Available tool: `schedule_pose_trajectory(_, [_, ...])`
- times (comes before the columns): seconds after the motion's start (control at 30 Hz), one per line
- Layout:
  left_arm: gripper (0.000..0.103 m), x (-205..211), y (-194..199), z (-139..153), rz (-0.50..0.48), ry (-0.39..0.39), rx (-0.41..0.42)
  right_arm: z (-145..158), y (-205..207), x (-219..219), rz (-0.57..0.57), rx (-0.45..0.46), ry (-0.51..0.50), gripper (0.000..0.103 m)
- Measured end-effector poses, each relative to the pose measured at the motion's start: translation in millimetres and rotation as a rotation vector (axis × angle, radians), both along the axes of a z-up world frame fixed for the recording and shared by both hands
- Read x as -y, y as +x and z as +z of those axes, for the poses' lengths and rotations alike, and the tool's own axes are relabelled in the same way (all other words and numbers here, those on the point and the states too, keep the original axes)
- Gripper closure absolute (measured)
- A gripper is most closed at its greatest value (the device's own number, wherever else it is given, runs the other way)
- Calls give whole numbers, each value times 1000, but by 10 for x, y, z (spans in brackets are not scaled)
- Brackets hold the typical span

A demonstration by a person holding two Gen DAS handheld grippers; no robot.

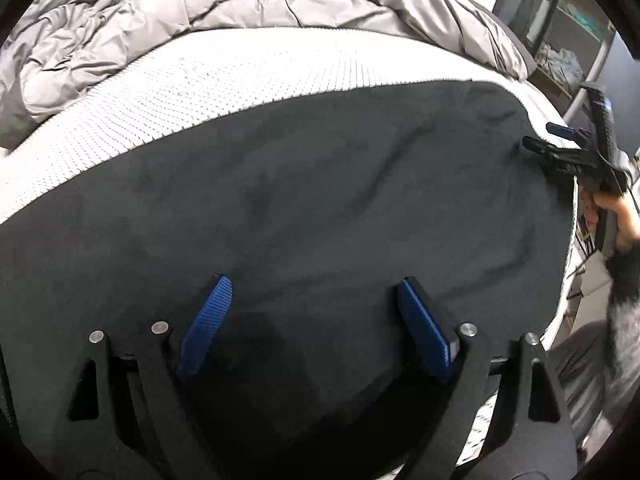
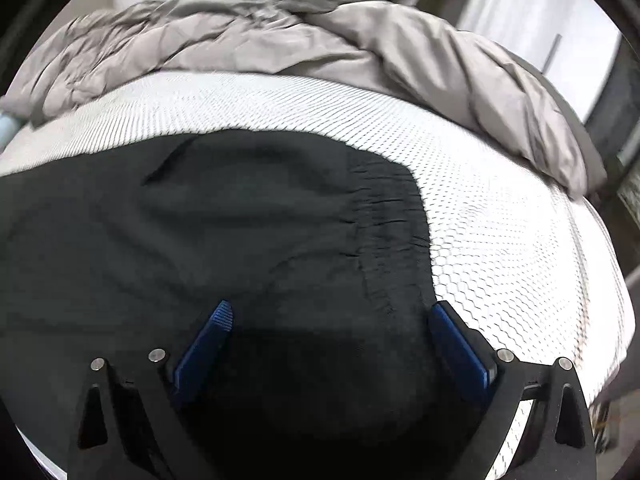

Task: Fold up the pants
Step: 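Press the black pants flat with both open grippers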

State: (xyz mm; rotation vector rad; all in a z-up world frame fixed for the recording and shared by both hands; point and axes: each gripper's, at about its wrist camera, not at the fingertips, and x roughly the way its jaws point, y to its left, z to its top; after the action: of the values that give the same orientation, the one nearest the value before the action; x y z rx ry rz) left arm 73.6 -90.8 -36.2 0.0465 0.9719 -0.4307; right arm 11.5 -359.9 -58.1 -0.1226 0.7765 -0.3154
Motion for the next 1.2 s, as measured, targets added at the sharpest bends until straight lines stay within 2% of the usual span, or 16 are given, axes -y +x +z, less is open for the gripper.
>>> schedule_pose_trajectory(0.07, [19,66,-5,143,-3,-56,38,204,-97,-315,95,66,-5,3])
schedule_pose_trajectory(0.13, [19,243,97,192,-34,-83,43,286,-64,-623,199,76,72,2])
schedule_pose_trajectory(0.23, [19,501,326,137,-59,-63,33,201,207,-1130,353,-2,171,2])
schedule_pose_trajectory(0.33, [19,505,565,-66,-9,11,-45,-81,511,-1468,417,-116,126,3])
schedule_pose_trajectory(0.43, [19,280,566,-101,16,11,-37,-203,610,-1174,347,-138,77,2])
schedule_pose_trajectory(0.57, [19,-128,597,-140,82,41,-32,-120,511,-303,-41,-92,-67,2])
schedule_pose_trajectory(0.6, [19,-190,591,-144,88,26,-33,-128,499,-151,-95,-87,-53,2])
schedule_pose_trajectory(0.67, [19,-207,563,-116,95,49,-25,-91,439,11,-88,-58,68,2])
schedule_pose_trajectory(0.73, [19,-201,517,-45,117,81,-11,13,391,-86,-86,-53,18,2])
schedule_pose_trajectory(0.8, [19,-150,450,115,103,31,24,225,359,-268,-101,-11,-66,2])
schedule_pose_trajectory(0.83, [19,-81,454,207,85,5,50,321,276,-387,-80,32,-62,2])
schedule_pose_trajectory(0.93, [17,188,584,365,27,-32,103,452,311,-699,78,89,95,2])
schedule_pose_trajectory(0.97, [17,285,670,358,14,-33,98,447,424,-898,169,84,176,2])
schedule_pose_trajectory(1.03, [17,433,858,290,5,-13,66,355,591,-1194,271,37,242,2])
schedule_pose_trajectory(1.13, [17,425,1105,69,20,17,12,83,860,-1516,337,-68,147,2])
schedule_pose_trajectory(1.2, [17,288,1167,-144,50,26,-41,-84,1061,-1269,331,-118,69,4])
